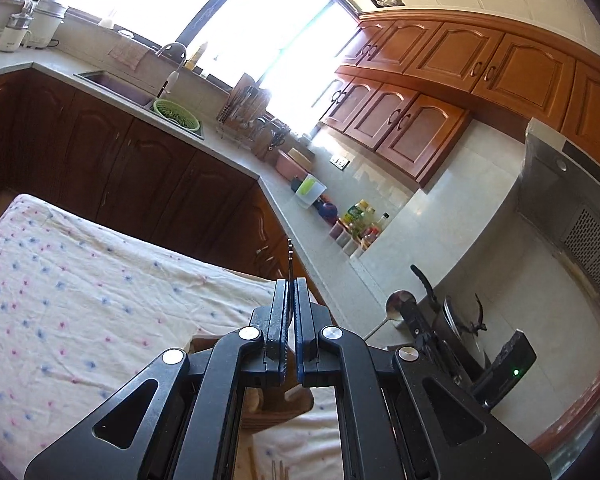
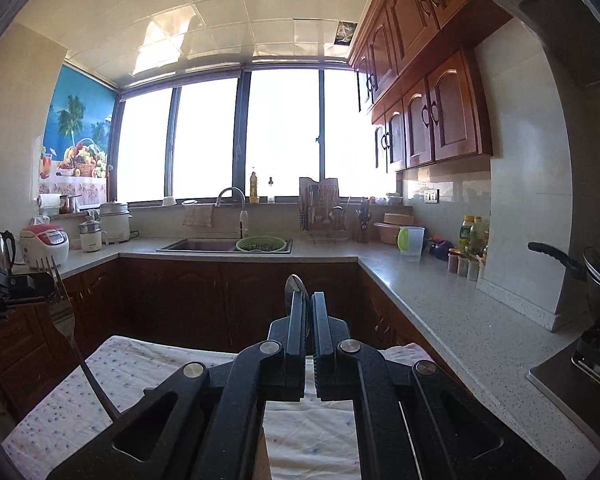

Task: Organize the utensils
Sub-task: 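Lift the fork with the left tool while the right tool carries the spoon to the wooden holder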

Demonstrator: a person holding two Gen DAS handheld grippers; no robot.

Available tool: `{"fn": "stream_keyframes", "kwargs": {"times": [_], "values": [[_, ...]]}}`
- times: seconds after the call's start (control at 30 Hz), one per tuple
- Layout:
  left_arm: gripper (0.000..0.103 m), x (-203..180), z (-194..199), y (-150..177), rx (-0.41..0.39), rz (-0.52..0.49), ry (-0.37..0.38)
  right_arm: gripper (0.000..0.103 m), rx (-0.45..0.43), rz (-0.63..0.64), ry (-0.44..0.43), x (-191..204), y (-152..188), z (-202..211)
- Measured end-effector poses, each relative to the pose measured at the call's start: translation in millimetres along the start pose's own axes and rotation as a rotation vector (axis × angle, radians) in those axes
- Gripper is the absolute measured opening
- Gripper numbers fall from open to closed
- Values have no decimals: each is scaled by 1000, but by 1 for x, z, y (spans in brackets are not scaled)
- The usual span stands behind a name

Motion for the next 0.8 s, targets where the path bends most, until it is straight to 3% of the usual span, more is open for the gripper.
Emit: {"fn": "stream_keyframes", "kwargs": {"times": [0.33, 0.5, 0.8], "values": [[2, 39, -56, 39, 77, 48, -64, 3, 99, 5, -10, 6, 54, -33], [2, 51, -61, 56, 106, 52, -73, 3, 148, 4, -57, 12, 71, -36], [2, 46, -59, 52, 114, 37, -86, 3, 202, -43, -97, 3, 80, -41]]}}
Point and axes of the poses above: each gripper's, at about its wrist camera, not at the fingertips, and z roughly against the way its jaws point, x to its left, y to its underside, the point moved 2 cm from there along -z, roughly the way its jaws point, and after that the axes turned 12 degrees about -y, right-handed, at the moved point
